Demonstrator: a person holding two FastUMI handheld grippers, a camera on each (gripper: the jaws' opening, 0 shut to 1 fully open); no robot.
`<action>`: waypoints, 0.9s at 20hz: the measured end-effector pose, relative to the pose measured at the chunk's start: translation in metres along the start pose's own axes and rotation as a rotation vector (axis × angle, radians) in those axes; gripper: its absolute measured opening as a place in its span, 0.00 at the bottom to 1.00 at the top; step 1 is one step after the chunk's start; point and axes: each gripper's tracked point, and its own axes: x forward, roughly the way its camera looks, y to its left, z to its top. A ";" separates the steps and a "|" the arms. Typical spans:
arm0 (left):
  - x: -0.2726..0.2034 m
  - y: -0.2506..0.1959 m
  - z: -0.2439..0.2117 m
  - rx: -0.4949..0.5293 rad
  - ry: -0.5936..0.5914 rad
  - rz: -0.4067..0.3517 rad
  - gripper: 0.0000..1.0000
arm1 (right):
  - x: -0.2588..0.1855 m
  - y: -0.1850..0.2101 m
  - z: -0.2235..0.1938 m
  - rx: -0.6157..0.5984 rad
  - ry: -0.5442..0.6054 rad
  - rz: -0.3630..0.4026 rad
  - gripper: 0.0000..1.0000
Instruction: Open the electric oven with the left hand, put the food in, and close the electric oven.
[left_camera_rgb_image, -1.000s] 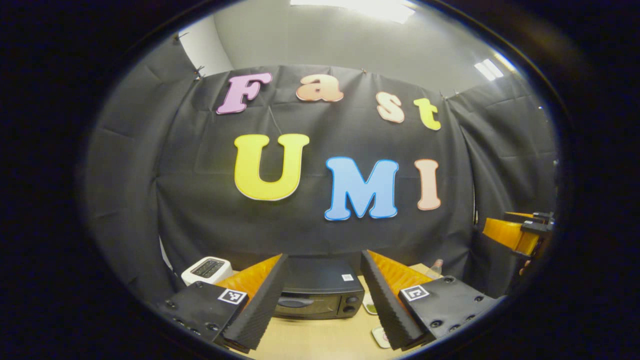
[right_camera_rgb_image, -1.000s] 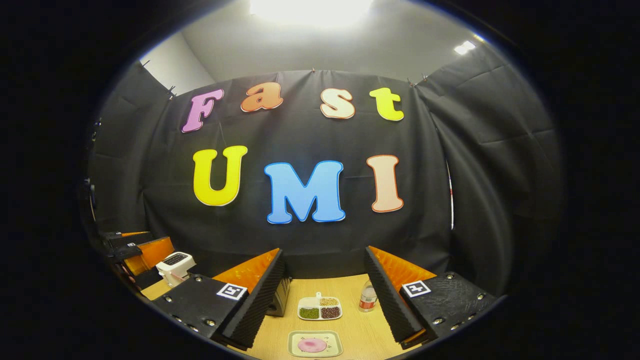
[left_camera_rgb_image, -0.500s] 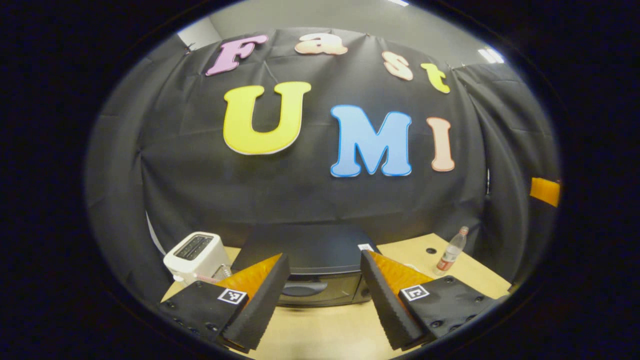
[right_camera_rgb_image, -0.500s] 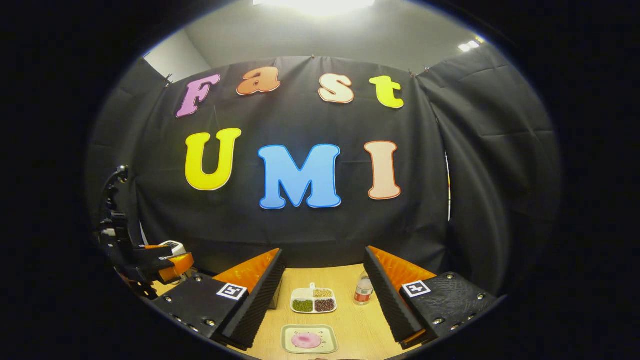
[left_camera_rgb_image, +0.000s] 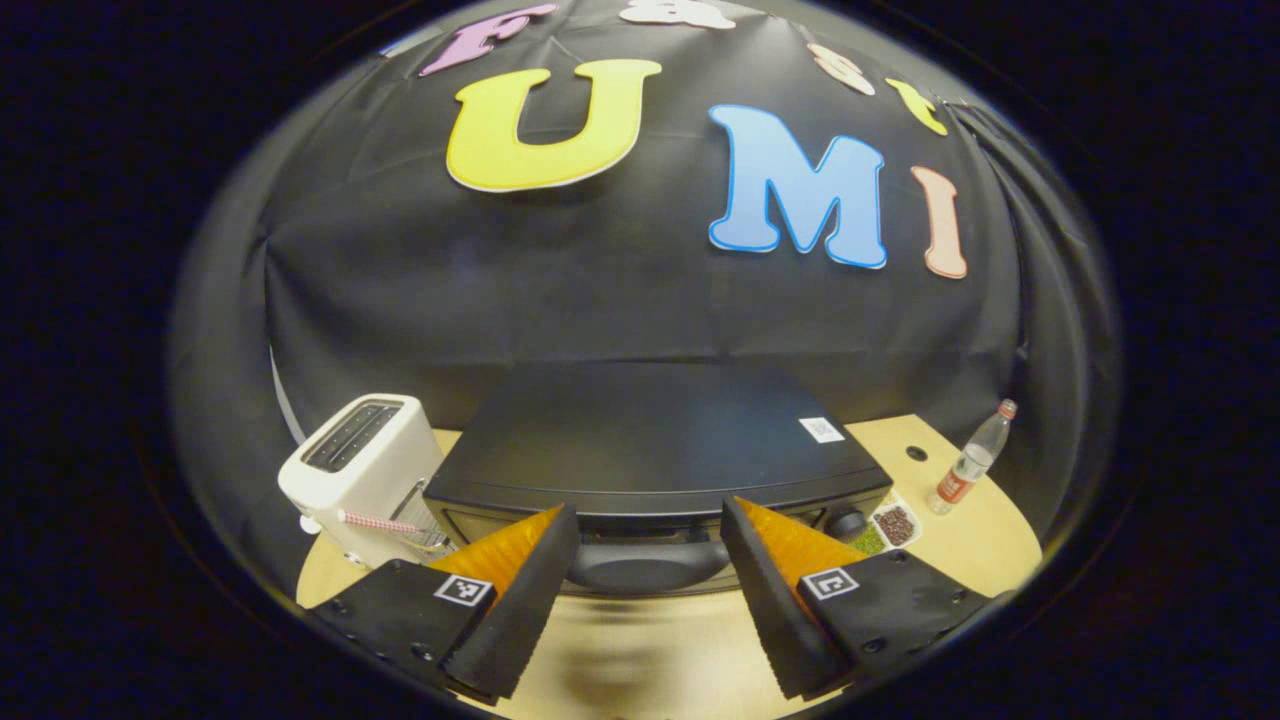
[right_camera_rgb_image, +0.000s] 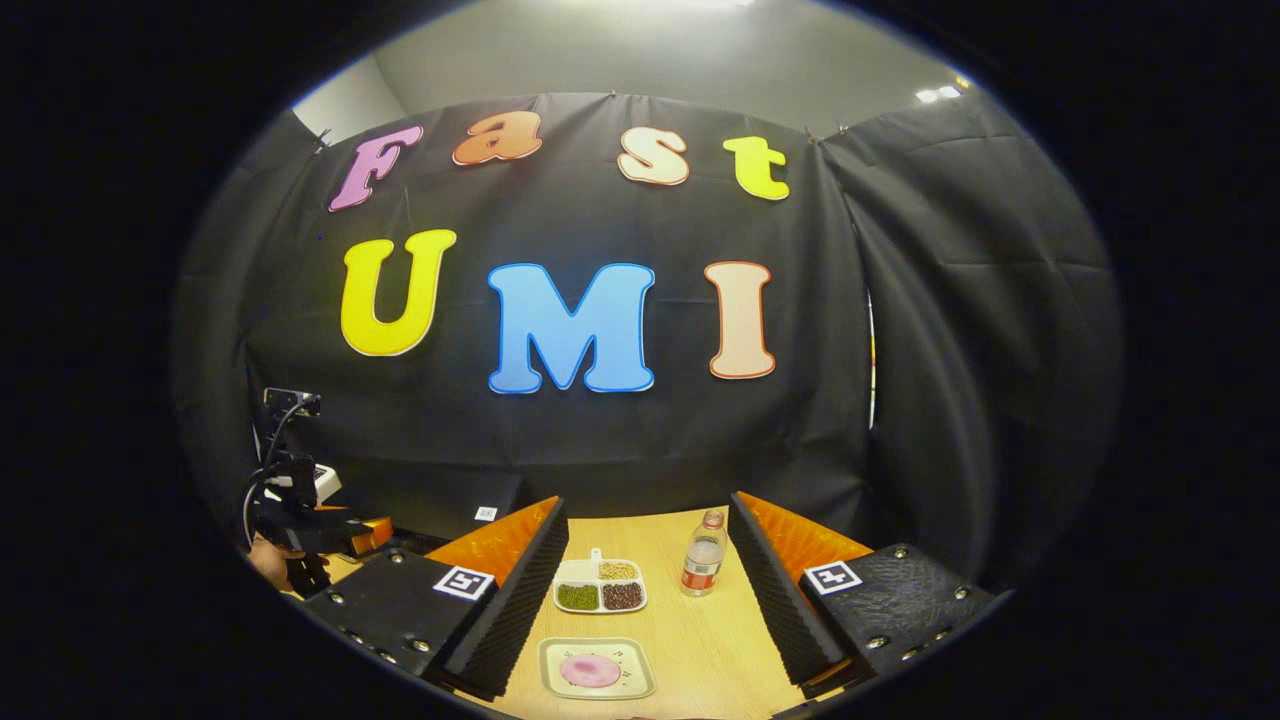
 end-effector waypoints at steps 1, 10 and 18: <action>0.006 -0.001 -0.005 -0.002 0.008 -0.004 1.00 | 0.001 -0.001 0.000 0.000 0.005 -0.006 0.97; 0.013 0.002 -0.017 0.034 0.018 0.034 0.96 | 0.008 0.008 0.000 -0.006 0.014 0.013 0.97; -0.024 -0.003 -0.051 0.067 0.038 0.042 0.99 | 0.002 0.013 0.009 -0.003 -0.008 0.060 0.97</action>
